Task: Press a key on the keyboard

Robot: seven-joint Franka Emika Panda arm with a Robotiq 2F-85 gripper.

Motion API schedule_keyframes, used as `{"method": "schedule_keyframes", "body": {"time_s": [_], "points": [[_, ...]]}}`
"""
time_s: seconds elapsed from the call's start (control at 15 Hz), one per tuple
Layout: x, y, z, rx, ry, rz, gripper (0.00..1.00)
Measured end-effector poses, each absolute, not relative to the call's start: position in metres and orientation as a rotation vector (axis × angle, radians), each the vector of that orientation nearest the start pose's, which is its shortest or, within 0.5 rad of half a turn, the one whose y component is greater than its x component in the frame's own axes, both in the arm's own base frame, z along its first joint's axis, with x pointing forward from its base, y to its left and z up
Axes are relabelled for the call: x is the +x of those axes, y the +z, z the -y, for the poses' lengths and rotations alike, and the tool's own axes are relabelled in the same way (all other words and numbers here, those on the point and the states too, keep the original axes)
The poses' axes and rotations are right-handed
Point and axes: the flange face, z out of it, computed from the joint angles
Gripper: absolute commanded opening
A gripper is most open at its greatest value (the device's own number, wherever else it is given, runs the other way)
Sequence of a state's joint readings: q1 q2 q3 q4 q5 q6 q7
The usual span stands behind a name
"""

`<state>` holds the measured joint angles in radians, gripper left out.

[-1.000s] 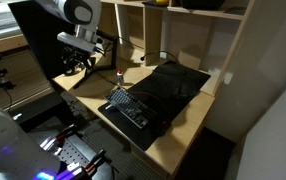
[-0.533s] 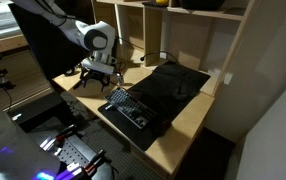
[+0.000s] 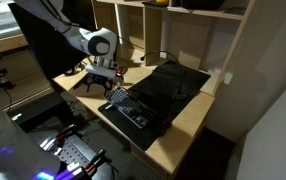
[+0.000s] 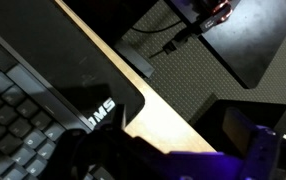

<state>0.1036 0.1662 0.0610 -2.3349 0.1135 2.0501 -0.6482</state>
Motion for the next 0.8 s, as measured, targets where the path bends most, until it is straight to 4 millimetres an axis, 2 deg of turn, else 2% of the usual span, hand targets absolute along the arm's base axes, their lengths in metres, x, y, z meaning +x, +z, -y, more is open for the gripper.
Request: {"method": "schedule_keyframes", "body": {"time_s": [0.27,0.8], "points": [[0.4557,0.2380,-0.0726,-2.779,0.665,1.021,1.00],[0.4527,0.2372,-0.0725,-2.786,0.697,0.976,1.00]]}}
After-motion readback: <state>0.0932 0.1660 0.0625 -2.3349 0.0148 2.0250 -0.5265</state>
